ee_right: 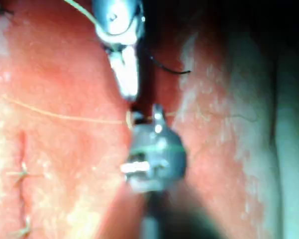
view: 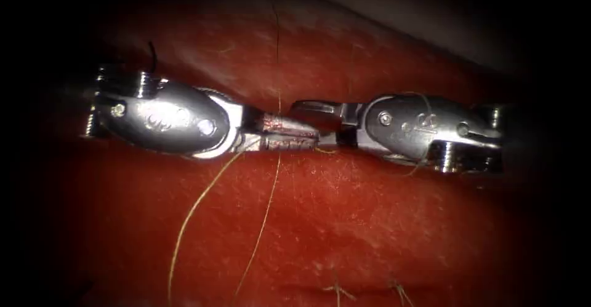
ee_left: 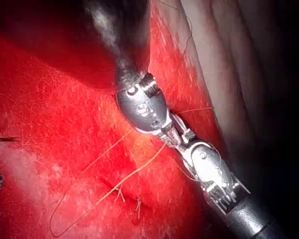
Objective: Wound Closure
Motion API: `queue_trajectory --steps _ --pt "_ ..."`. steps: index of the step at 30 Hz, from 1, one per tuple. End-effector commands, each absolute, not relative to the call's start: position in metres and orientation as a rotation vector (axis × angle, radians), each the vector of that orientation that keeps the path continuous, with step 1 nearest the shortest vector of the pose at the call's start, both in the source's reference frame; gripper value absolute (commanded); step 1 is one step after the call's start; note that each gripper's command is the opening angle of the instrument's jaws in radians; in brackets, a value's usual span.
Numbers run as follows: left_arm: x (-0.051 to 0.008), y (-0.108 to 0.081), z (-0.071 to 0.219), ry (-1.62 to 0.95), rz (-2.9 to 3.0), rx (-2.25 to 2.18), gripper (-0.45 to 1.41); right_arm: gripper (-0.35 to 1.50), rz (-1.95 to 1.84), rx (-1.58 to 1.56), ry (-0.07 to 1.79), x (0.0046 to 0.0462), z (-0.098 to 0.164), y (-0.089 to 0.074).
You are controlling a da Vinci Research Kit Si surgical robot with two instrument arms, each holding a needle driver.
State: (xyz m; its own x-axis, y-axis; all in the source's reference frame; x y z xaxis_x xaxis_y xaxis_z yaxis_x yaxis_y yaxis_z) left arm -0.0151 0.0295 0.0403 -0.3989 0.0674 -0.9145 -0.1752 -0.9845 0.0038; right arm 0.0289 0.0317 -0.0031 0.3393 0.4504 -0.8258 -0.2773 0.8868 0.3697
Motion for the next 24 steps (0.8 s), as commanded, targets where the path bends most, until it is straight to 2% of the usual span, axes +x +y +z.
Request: queue_trajectory --steps 1,15,24 --pt "-0.0156 0.029 0.04 0.139 2.5 -1.633 -0.35 0.83 0.472 0.175 1.134 0.0296 -0.002 0.032" --pt "-0.0171 0.035 0.042 0.146 2.518 -1.623 -0.35 0.81 0.404 0.241 1.114 0.0293 -0.001 0.03" --pt "-0.0178 0.035 0.05 0.077 2.569 -1.688 -0.35 0.76 0.367 0.27 1.183 0.0292 -0.001 0.029"
